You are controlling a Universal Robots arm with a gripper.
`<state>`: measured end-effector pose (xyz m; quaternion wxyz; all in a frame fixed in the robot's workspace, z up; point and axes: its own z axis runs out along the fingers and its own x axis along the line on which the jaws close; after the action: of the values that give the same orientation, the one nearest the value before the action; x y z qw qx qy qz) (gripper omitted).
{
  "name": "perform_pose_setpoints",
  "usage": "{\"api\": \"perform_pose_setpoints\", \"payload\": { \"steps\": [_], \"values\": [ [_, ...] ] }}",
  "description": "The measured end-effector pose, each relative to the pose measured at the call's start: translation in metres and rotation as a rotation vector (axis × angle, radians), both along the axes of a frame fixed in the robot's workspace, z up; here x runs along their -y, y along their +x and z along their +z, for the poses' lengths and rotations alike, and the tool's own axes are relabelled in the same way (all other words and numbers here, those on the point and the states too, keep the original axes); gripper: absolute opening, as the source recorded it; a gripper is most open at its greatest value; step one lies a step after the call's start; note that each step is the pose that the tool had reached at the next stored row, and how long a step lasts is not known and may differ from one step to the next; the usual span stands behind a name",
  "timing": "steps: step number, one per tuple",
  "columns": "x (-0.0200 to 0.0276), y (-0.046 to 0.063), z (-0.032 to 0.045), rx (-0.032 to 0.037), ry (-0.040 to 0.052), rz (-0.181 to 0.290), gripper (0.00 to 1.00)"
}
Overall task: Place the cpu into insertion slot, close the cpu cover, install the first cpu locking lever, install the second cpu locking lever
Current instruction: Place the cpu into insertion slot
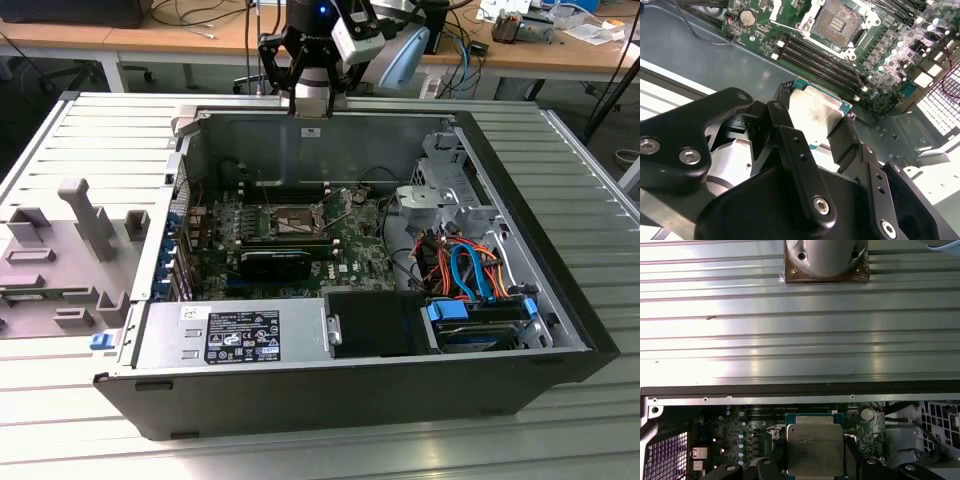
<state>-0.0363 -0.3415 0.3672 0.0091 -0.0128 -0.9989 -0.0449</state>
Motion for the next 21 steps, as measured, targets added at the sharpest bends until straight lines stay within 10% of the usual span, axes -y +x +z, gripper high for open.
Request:
{"api": "perform_pose_setpoints", "payload": {
  "steps": [21],
  "values": [
    [0.0079,0.0000,0.0000,0.0000,-0.0004,0.000,0.55]
  ]
}}
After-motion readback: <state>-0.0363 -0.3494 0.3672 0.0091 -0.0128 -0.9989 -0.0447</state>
